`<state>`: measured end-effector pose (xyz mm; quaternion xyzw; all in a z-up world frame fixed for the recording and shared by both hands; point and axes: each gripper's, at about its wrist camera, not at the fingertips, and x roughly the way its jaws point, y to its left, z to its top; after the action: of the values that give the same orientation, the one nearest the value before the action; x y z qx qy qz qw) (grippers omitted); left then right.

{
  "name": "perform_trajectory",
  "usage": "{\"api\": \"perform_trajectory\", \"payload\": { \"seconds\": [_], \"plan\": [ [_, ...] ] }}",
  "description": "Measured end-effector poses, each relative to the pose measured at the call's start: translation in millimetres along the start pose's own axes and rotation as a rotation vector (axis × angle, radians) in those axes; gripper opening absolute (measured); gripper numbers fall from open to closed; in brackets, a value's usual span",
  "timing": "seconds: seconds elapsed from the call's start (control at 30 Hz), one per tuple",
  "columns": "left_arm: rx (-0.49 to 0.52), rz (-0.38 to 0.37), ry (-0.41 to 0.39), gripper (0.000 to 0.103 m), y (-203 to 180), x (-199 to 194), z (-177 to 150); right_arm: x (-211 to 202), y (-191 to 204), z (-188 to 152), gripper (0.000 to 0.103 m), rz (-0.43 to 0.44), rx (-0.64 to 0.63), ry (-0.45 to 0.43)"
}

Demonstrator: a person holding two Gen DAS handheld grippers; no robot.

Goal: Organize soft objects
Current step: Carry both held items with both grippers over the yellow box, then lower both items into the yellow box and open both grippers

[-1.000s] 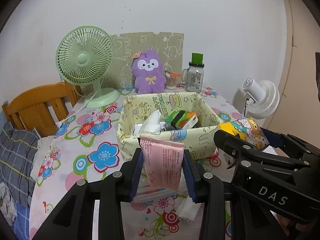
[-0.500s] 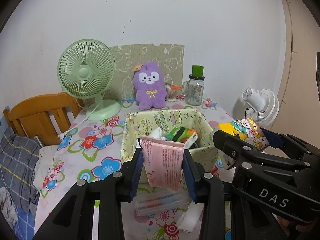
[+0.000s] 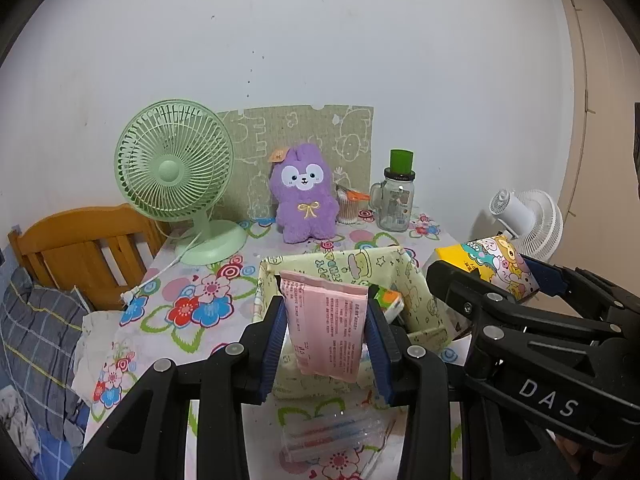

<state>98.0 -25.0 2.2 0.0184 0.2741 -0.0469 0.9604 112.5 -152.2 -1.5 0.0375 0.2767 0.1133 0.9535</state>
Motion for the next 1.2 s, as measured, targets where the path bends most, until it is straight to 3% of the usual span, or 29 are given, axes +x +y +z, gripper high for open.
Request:
{"api": "perform_trajectory", "payload": {
  "seconds": [0.5, 1.2],
  "plan": [
    [0.0, -0.005, -0.006, 0.04, 2.9, 26.2, 18.7, 22.3, -3.3, 18.7, 0.077, 0.002, 0.0, -0.008],
    [-0.028, -0.034, 0.047, 0.041, 7.3, 78.2, 24.2, 66.2, -12.0, 22.7, 0.077, -0.003, 0.009, 0.04]
  ]
}}
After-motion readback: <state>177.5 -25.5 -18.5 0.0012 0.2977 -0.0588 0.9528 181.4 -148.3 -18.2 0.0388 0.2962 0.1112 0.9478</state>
